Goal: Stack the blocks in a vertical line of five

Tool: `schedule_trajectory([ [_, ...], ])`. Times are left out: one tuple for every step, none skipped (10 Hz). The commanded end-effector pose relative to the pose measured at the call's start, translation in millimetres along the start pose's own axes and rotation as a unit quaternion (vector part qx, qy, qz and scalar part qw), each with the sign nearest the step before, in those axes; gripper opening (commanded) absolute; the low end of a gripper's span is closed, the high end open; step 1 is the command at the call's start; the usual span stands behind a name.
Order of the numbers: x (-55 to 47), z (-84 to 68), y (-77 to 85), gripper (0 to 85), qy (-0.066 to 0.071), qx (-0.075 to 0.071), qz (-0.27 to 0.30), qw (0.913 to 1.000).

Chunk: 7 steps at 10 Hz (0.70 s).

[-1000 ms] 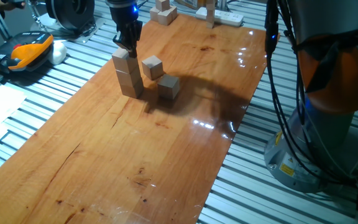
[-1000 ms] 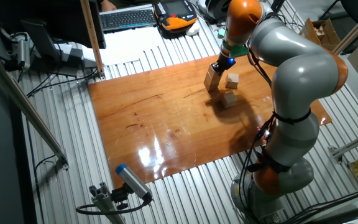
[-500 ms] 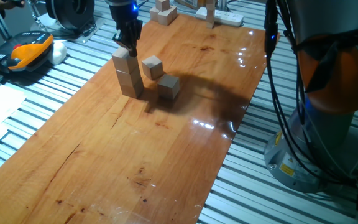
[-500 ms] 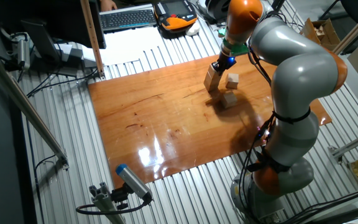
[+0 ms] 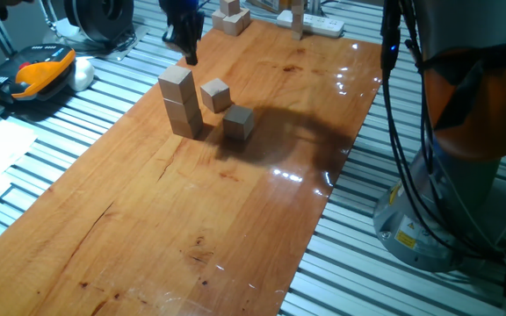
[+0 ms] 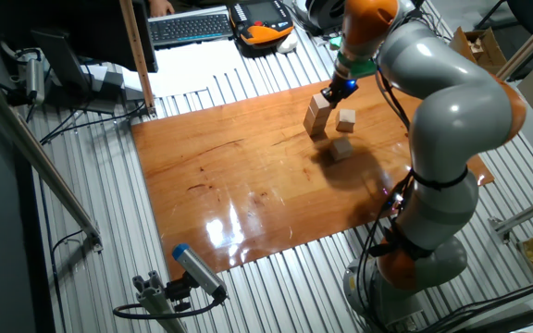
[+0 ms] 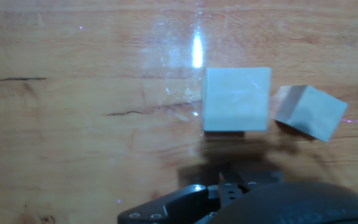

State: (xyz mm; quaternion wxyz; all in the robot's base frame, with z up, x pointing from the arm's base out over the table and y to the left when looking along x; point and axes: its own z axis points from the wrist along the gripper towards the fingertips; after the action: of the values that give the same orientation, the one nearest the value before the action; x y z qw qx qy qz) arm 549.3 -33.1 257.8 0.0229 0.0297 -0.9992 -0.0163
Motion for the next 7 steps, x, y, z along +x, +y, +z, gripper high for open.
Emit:
schedule_trajectory([
  [0.9, -3.2, -4.4, 0.0, -0.004, 0.003, -0.003, 1.0],
  [2.6, -6.7, -10.0, 0.0, -0.01, 0.009, -0.006, 0.9999],
  [4.3, -10.4, -16.8, 0.0, -0.013, 0.013, -0.012, 0.9998],
  [6.0, -14.2, -24.6, 0.0, -0.014, 0.011, -0.017, 0.9997],
  [7.0, -17.0, -29.7, 0.0, -0.014, 0.002, -0.017, 0.9997],
  [8.3, -18.5, -33.2, 0.0, -0.015, -0.004, -0.016, 0.9998],
  [9.1, -18.5, -34.6, 0.0, -0.015, -0.006, -0.01, 0.9998],
])
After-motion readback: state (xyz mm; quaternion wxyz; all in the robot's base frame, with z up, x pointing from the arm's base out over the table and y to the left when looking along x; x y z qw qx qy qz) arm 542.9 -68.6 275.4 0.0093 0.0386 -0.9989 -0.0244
